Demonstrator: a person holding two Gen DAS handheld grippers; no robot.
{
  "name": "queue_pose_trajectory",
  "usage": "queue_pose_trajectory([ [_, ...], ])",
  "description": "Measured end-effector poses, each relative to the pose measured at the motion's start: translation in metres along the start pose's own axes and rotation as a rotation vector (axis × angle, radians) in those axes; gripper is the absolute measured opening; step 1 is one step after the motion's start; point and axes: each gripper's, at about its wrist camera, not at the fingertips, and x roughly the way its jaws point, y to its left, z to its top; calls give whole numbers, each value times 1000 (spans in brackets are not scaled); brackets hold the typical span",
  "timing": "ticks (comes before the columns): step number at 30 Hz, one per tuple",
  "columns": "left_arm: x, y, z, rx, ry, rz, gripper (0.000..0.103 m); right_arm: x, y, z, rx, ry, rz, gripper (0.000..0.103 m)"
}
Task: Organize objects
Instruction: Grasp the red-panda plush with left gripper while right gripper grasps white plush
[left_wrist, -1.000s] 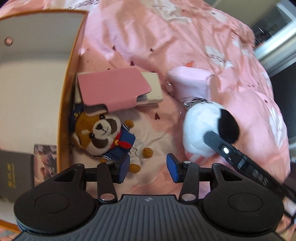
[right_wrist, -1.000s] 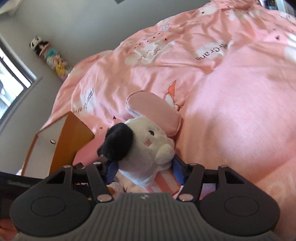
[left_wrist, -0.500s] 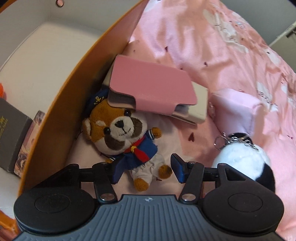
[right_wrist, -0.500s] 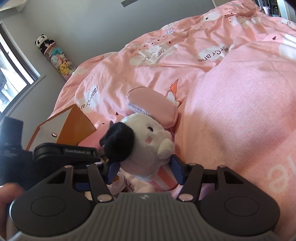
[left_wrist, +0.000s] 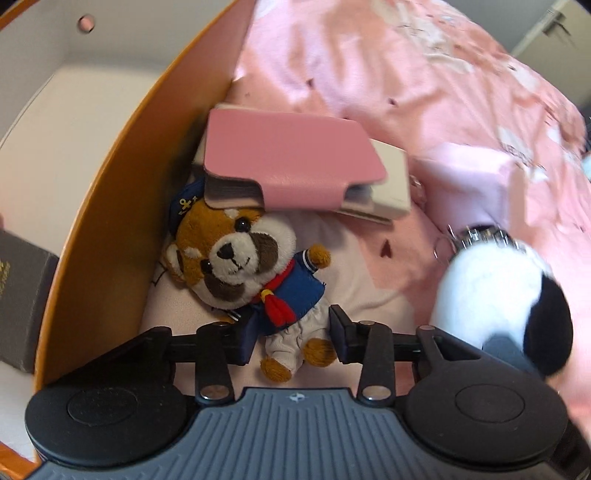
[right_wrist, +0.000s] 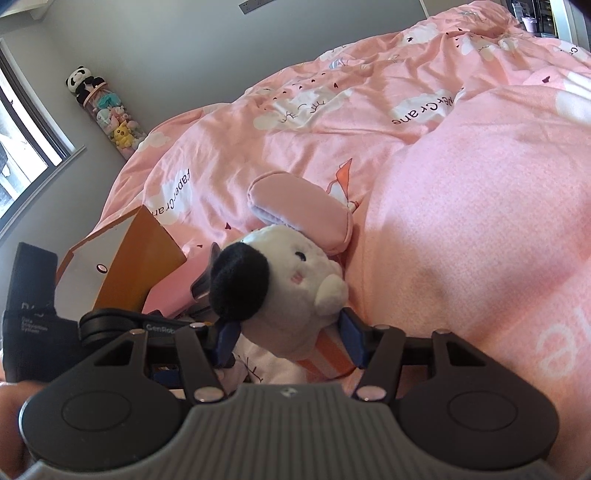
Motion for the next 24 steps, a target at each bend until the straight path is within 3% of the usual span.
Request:
queue_pose_trajectory([
  [4, -14, -6, -3, 128, 24, -46, 43, -13, 4, 3, 52, 13, 26, 56],
  [9, -30, -26, -21, 524, 68, -60, 41, -27, -9, 0, 244, 78, 111, 56],
  [13, -28, -44, -42, 826, 162, -44, 41, -10, -21, -10, 347, 160, 120, 56],
  [15, -26, -42, -40, 820, 166, -52, 41, -3, -22, -14, 356, 177, 107, 56],
  [19, -20, -26, -22, 615, 179, -132, 46, 8, -18, -18, 303, 170, 48, 59],
  [22, -30, -16, -15, 515, 116, -170, 55, 0, -14, -18, 277, 131, 49, 59],
  [24, -36, -14, -12, 497, 71, -129, 53, -7, -11, -17, 253, 94, 45, 59],
])
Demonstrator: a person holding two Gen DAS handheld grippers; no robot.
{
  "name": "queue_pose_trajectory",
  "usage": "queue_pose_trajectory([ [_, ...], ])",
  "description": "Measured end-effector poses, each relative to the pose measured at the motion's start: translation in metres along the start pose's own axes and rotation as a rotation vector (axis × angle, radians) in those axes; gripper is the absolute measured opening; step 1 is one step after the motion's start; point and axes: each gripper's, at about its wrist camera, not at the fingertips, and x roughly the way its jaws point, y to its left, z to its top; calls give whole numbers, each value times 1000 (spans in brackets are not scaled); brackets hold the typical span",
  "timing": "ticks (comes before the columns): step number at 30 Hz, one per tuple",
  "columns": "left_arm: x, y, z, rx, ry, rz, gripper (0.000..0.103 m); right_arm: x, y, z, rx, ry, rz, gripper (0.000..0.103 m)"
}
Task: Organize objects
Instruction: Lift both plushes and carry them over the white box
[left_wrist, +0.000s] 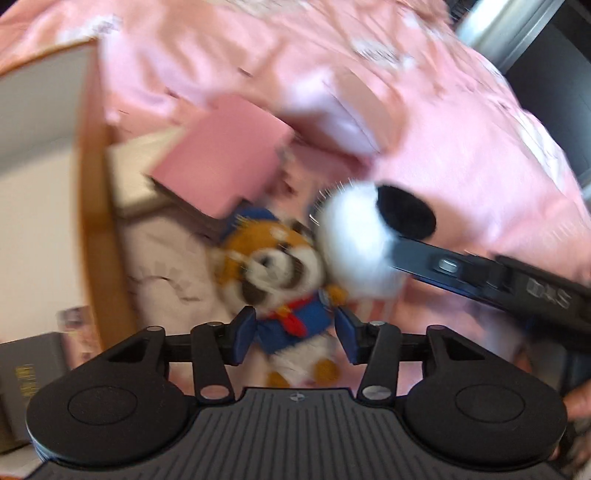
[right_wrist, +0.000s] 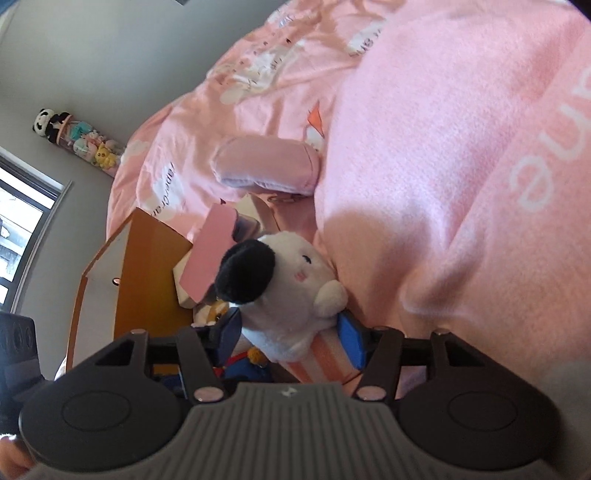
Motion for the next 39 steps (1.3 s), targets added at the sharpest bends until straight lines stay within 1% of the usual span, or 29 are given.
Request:
queue_pose_trajectory([
  [2, 2, -5, 3, 24, 10, 52, 48, -5, 5, 0, -43, -23, -14, 58],
  [3, 7, -9, 6, 54, 15, 95, 48, -6, 9, 0, -66, -28, -22, 57],
  [4, 10, -15, 5, 80, 17, 126, 49, -6, 12, -1, -90, -35, -30, 54],
  [5, 14, -17, 5, 92, 20, 145, 49, -7, 15, -1, -112, -39, -35, 49],
  [7, 22, -12, 8, 95, 26, 162, 49, -9, 19, -2, -139, -49, -47, 48],
  [9, 29, -10, 9, 84, 24, 157, 49, -11, 19, -1, -154, -54, -48, 48],
  [11, 33, -9, 11, 72, 34, 159, 53, -9, 17, 0, -153, -50, -61, 48],
  [13, 40, -6, 10, 33, 41, 151, 55, -5, 14, 2, -146, -36, -68, 48],
  [16, 43, -4, 7, -12, 35, 138, 56, -5, 9, 4, -136, -35, -45, 48],
  [18, 44, -2, 5, -28, 34, 127, 56, -3, 10, 5, -139, -30, -34, 50],
  [21, 49, -3, 2, -10, 23, 126, 57, 6, 14, 5, -163, -3, -26, 55],
  [22, 50, -4, 1, -3, 19, 128, 59, 10, 15, 5, -168, 9, -28, 58],
  [25, 54, -3, -1, -2, 3, 122, 60, 23, 18, 5, -191, 34, -62, 59],
  [27, 55, -1, -2, -7, -4, 112, 62, 31, 21, 4, -204, 53, -61, 62],
  [28, 56, 0, -3, -13, -6, 107, 64, 36, 22, 5, -211, 60, -66, 66],
  [29, 57, 2, -3, -24, -7, 99, 67, 40, 23, 5, -221, 60, -83, 67],
  [31, 62, 8, -3, -65, -7, 68, 68, 47, 24, 6, -232, 60, -109, 68],
  [33, 62, 13, -3, -94, -13, 41, 67, 48, 22, 6, -224, 52, -116, 66],
  [35, 57, 15, -6, -100, -32, 24, 64, 41, 17, 7, -191, 33, -96, 60],
  [39, 33, 6, -13, -43, -92, 11, 59, 18, 11, 6, -119, -21, -34, 57],
])
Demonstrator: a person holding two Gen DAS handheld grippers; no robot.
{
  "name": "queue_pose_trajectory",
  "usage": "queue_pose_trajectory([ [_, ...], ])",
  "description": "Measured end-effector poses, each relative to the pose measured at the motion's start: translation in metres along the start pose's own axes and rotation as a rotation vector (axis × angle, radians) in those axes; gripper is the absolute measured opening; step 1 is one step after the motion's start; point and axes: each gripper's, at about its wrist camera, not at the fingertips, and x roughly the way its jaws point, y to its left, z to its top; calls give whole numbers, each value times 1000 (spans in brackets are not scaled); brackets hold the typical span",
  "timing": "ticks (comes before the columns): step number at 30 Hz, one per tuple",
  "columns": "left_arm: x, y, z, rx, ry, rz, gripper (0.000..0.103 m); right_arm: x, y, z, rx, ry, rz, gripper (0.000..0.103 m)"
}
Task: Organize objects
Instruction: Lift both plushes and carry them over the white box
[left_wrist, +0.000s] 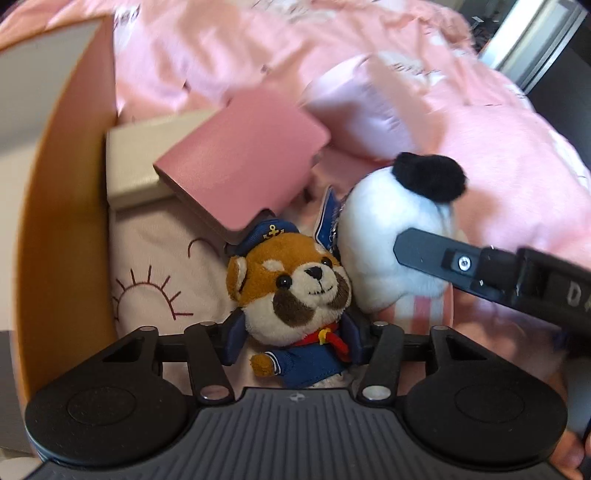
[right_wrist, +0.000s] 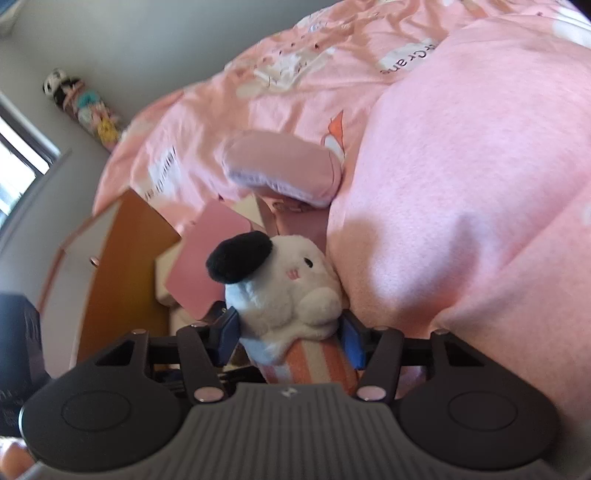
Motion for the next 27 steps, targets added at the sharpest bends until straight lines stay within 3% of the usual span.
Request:
queue_pose_trajectory([
  [8, -70, 2, 4, 24, -113, -62, 58, -51, 29, 8, -9, -117, 20, 57],
  [14, -134, 22, 7, 3, -244, -120, 58, -77, 69, 16, -20, -162, 112, 57],
  [18, -167, 46, 11, -13, -325, -113, 58, -76, 107, 19, -61, -164, 152, 57],
  [27, -204, 115, 17, -98, -402, -75, 58, -49, 192, 17, -171, -125, 171, 57],
])
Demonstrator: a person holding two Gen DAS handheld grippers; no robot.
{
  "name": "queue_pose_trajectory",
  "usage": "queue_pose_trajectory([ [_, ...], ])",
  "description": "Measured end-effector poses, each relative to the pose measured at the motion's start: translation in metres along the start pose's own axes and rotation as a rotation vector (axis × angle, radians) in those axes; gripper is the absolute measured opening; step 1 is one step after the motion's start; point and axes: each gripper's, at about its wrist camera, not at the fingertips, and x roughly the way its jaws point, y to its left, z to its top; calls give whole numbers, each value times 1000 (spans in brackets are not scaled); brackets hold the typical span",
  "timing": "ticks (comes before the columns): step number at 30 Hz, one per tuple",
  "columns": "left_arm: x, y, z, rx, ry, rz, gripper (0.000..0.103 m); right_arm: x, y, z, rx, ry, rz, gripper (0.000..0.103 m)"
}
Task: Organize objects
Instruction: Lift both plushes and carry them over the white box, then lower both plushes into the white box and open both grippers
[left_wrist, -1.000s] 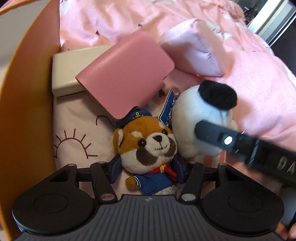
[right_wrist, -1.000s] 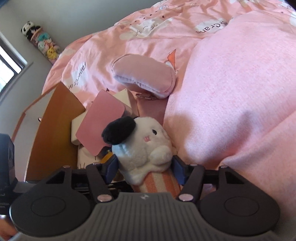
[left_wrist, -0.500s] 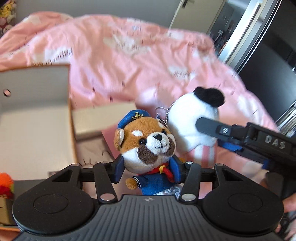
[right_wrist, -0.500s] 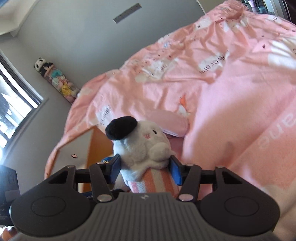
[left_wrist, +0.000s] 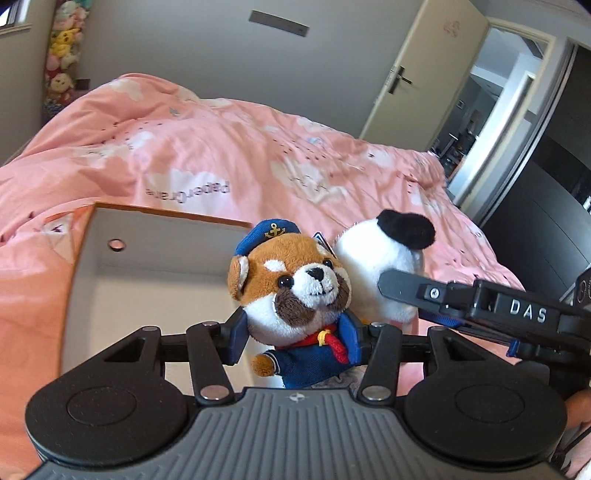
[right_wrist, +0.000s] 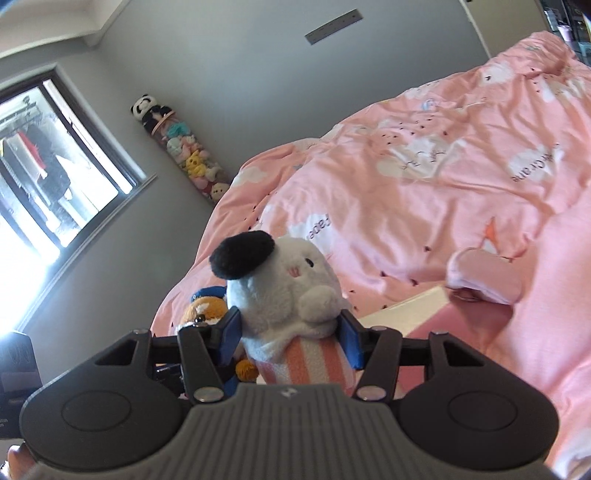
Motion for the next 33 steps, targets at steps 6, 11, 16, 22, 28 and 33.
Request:
queue_pose_trajectory([
  [6, 8, 53, 13, -39, 35, 41, 58, 47, 35, -12, -93, 97, -36, 57],
  [11, 29, 86, 12, -56, 118, 50, 58, 88, 53, -25, -203, 177, -106, 57],
  [16, 50, 104, 4, -51, 194, 73, 58, 124, 64, -38, -334, 243, -187, 56],
  [22, 62, 111, 7, 6, 217, 161, 58, 156, 65, -46, -376, 300, -265, 56],
  [28, 66, 102, 6, 69, 220, 154, 58, 176, 63, -56, -347, 343, -331, 56],
  [33, 68, 96, 5, 99, 230, 178, 58, 189, 72, -67, -457, 349, -385, 58],
])
